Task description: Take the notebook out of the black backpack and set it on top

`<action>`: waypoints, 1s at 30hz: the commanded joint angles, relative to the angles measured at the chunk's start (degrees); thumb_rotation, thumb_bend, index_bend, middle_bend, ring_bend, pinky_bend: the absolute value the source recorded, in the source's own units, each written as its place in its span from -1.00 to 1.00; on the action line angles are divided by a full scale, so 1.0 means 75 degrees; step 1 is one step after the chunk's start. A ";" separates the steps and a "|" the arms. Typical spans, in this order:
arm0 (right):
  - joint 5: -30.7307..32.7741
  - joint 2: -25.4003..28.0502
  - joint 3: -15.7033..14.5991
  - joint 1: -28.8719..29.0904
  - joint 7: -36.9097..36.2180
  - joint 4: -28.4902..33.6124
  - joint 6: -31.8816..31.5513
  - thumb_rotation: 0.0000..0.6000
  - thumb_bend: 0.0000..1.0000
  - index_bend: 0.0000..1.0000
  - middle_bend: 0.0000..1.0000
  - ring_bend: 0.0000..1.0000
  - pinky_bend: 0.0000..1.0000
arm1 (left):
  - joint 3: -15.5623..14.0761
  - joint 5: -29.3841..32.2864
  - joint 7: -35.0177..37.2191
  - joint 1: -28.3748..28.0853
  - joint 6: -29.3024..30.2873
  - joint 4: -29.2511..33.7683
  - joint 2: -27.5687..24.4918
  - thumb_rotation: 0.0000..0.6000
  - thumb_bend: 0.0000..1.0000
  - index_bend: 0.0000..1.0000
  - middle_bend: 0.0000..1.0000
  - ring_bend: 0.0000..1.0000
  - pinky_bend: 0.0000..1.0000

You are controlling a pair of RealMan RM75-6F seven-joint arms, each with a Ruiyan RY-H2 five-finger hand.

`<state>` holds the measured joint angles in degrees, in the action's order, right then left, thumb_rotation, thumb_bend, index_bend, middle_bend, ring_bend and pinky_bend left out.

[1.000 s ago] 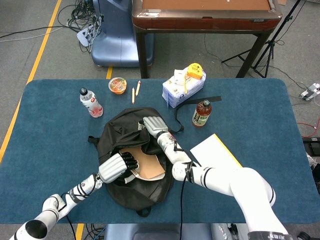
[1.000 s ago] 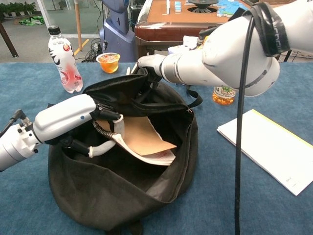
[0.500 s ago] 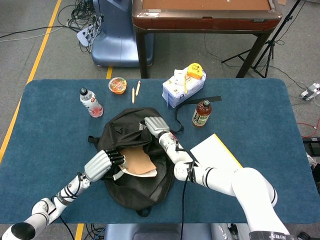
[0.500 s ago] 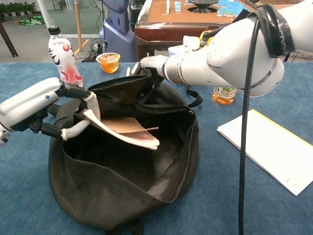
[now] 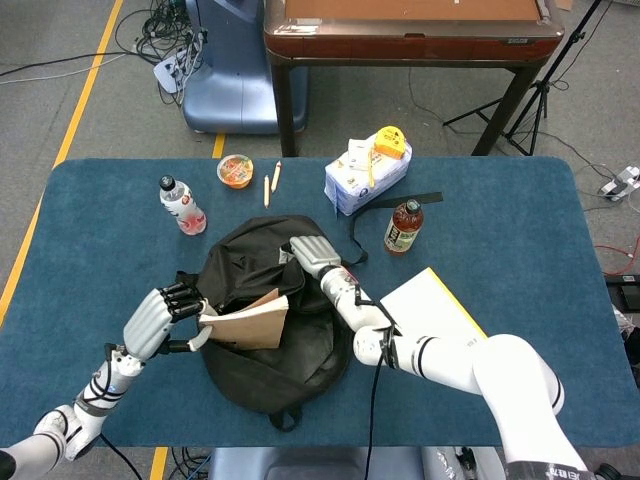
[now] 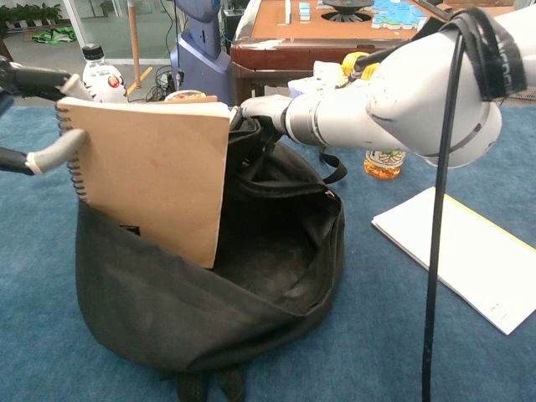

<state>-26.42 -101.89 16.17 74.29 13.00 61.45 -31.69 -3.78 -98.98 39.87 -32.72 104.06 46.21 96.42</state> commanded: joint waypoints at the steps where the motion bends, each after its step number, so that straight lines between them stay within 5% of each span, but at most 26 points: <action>1: -0.0075 0.0032 0.0005 -0.0048 -0.0056 0.0064 -0.0026 1.00 1.00 0.48 0.10 -0.03 -0.03 | 0.0190 -0.0045 -0.0366 0.0118 0.0261 0.0968 -0.0769 1.00 -0.01 0.33 0.33 0.06 -0.10; 12: -0.0410 0.0136 -0.0037 -0.0205 -0.0176 0.0321 -0.0126 1.00 1.00 0.48 0.07 -0.05 -0.03 | 0.0639 0.0136 -0.0932 0.0439 0.0375 0.2695 -0.2034 1.00 -0.01 0.33 0.33 0.06 -0.10; 20: -0.0735 0.0300 -0.0097 -0.0328 -0.0230 0.0652 -0.0165 1.00 0.97 0.48 0.04 -0.06 -0.03 | 0.1046 0.0353 -0.1147 0.0609 0.0369 0.3032 -0.2422 1.00 -0.01 0.33 0.33 0.06 -0.10; 24: -0.0916 0.0532 -0.0177 -0.0402 -0.0167 0.1086 -0.0264 1.00 0.75 0.45 0.00 -0.10 -0.03 | 0.1249 0.0516 -0.1248 0.0660 0.0266 0.3044 -0.2563 1.00 -0.01 0.33 0.33 0.06 -0.10; 30: -0.1312 0.1129 -0.0471 -0.0516 0.0166 0.2291 -0.0530 1.00 0.24 0.14 -0.16 -0.21 -0.06 | 0.1482 0.0806 -0.1279 0.0709 -0.0073 0.2979 -0.2659 1.00 -0.01 0.33 0.33 0.06 -0.10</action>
<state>-34.85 -95.43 13.83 70.84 12.87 75.36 -34.67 7.05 -93.28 30.38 -27.49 103.91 68.75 76.59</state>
